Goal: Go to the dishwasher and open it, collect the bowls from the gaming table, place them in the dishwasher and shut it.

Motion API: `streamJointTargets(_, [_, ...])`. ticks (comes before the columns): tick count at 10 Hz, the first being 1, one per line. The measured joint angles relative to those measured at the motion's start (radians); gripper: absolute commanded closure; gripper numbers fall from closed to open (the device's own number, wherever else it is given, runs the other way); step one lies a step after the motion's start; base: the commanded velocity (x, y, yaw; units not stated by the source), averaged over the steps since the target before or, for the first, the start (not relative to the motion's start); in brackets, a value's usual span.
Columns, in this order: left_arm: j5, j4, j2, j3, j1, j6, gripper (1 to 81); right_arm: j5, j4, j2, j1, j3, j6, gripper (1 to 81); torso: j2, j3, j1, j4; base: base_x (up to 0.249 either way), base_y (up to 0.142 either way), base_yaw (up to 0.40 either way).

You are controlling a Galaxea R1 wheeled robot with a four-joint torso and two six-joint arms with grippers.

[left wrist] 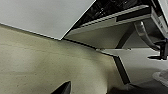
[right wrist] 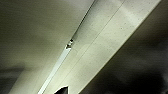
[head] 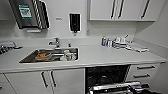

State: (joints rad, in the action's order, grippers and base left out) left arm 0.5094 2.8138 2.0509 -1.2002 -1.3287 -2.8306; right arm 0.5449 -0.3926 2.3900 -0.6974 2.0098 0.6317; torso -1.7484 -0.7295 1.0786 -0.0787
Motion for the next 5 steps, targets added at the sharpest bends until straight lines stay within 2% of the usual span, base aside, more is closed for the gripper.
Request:
streamJointTargets(3, [-0.004, 0.000, 0.007, -0.005, -0.006, 0.000, 1.0, -0.076, 0.008, 0.024, -0.051, 0.033, 0.009, 1.0, -0.001, 0.000, 0.000, 0.000, -0.074, 0.000, 0.000])
streamJointTargets(5, [0.000, -0.001, 0.008, -0.006, -0.005, 0.000, 1.0, -0.094, 0.012, 0.039, -0.060, 0.055, 0.034, 1.0, 0.000, 0.000, 0.000, 0.000, -0.074, 0.000, 0.000])
